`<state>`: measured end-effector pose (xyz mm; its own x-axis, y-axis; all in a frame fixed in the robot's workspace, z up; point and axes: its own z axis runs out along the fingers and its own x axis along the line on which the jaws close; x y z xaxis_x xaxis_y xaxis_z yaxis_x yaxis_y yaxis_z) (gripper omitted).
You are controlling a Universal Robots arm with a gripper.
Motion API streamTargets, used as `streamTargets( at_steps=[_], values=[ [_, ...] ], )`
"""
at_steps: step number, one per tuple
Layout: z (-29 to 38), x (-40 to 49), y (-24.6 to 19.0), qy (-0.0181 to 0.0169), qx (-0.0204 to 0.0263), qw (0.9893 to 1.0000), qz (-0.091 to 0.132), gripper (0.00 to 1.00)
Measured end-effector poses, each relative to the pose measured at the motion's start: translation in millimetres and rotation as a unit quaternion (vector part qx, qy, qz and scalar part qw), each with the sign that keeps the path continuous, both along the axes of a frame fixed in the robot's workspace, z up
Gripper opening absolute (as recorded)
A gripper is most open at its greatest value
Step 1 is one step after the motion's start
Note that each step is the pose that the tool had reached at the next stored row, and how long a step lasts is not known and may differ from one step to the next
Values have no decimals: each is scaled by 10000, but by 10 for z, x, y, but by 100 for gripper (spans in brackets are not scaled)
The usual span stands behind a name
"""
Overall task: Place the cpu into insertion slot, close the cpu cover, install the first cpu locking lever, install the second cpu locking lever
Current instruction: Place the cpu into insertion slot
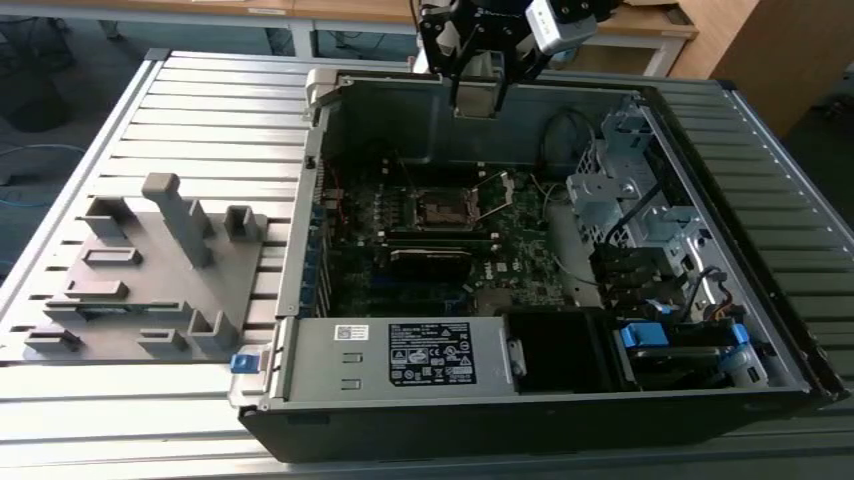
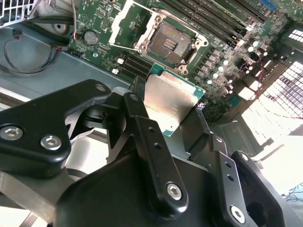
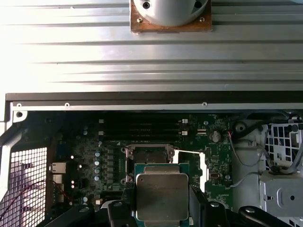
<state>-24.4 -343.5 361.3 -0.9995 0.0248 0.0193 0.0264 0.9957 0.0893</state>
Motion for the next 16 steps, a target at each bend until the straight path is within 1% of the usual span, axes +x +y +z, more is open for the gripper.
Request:
streamTargets(
  at_steps=[16],
  values=[
    [-29, 0, 0, 0, 0, 10000, 0, 54]
  ],
)
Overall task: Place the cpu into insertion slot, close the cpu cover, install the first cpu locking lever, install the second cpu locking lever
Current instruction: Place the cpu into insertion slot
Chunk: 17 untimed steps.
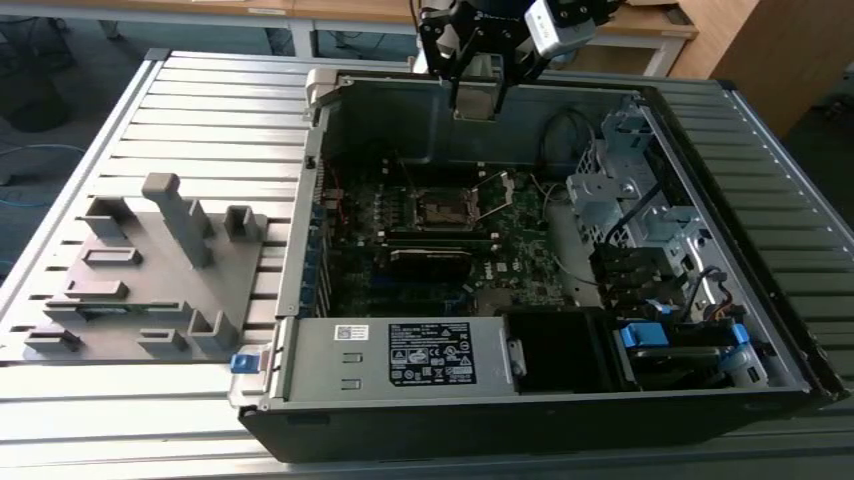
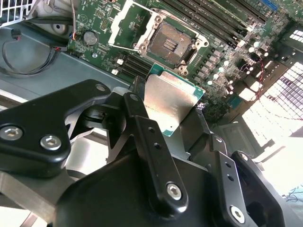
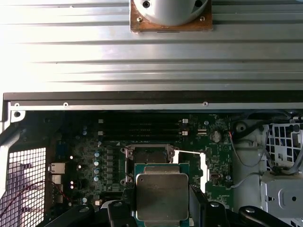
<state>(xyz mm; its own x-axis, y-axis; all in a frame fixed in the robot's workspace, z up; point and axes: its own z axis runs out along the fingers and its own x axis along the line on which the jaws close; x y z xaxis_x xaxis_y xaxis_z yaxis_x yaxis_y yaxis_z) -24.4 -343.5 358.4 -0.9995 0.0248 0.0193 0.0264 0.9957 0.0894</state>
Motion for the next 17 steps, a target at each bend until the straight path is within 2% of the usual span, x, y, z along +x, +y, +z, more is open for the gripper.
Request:
streamTargets(
  at_steps=[17],
  values=[
    [-53, 0, 0, -1, 0, 10000, 0, 54]
  ],
)
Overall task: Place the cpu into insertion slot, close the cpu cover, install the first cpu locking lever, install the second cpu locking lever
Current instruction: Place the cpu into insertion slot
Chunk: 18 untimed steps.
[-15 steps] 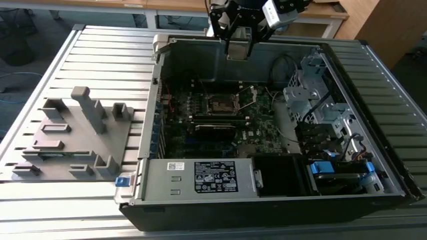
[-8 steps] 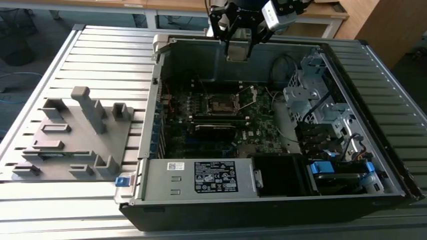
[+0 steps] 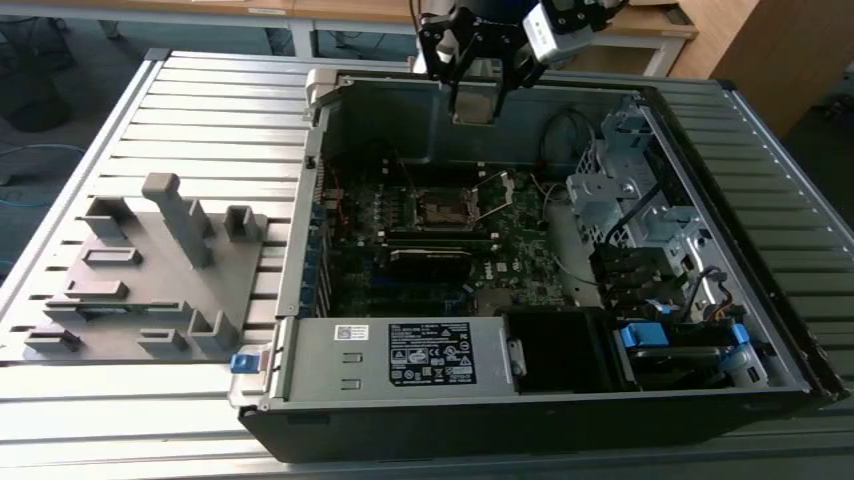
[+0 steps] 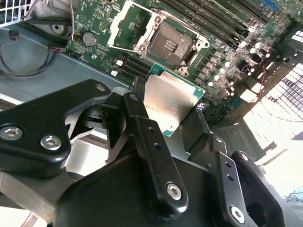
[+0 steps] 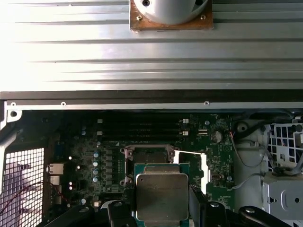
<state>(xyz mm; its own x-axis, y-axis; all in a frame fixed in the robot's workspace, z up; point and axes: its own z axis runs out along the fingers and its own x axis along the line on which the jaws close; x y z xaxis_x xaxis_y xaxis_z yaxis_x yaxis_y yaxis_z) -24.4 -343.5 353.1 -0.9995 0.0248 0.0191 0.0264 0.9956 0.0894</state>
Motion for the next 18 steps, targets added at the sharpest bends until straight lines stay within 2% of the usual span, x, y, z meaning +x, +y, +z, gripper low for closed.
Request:
streamTargets(
  at_steps=[18],
  values=[
    [-60, 0, 0, 0, 0, 10000, 0, 54]
  ],
)
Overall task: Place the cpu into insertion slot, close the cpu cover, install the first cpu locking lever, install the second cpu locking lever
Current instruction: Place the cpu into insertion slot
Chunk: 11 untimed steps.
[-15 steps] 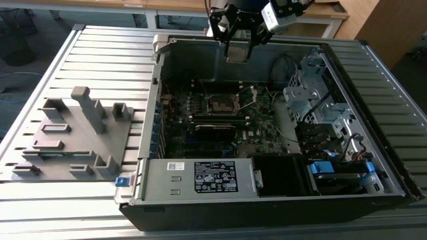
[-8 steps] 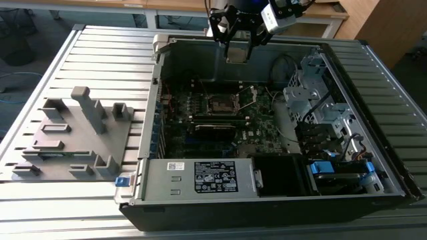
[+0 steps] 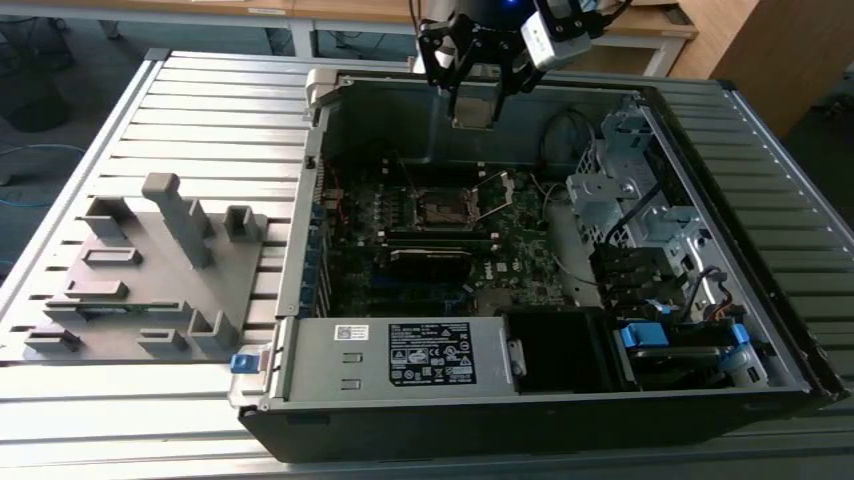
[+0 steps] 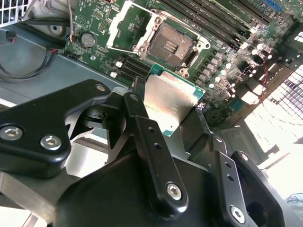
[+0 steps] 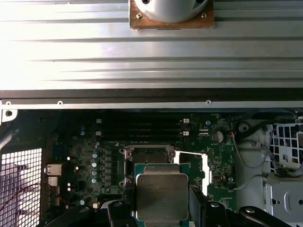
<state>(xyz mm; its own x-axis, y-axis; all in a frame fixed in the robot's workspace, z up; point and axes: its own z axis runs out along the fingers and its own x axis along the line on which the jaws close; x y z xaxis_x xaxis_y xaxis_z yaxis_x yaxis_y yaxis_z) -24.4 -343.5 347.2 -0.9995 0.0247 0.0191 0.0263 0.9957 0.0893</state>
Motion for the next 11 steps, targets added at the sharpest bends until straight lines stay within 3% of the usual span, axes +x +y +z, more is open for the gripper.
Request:
streamTargets(
  at_steps=[11],
  values=[
    [-52, 0, 0, 0, 1, 10000, 0, 54]
  ],
)
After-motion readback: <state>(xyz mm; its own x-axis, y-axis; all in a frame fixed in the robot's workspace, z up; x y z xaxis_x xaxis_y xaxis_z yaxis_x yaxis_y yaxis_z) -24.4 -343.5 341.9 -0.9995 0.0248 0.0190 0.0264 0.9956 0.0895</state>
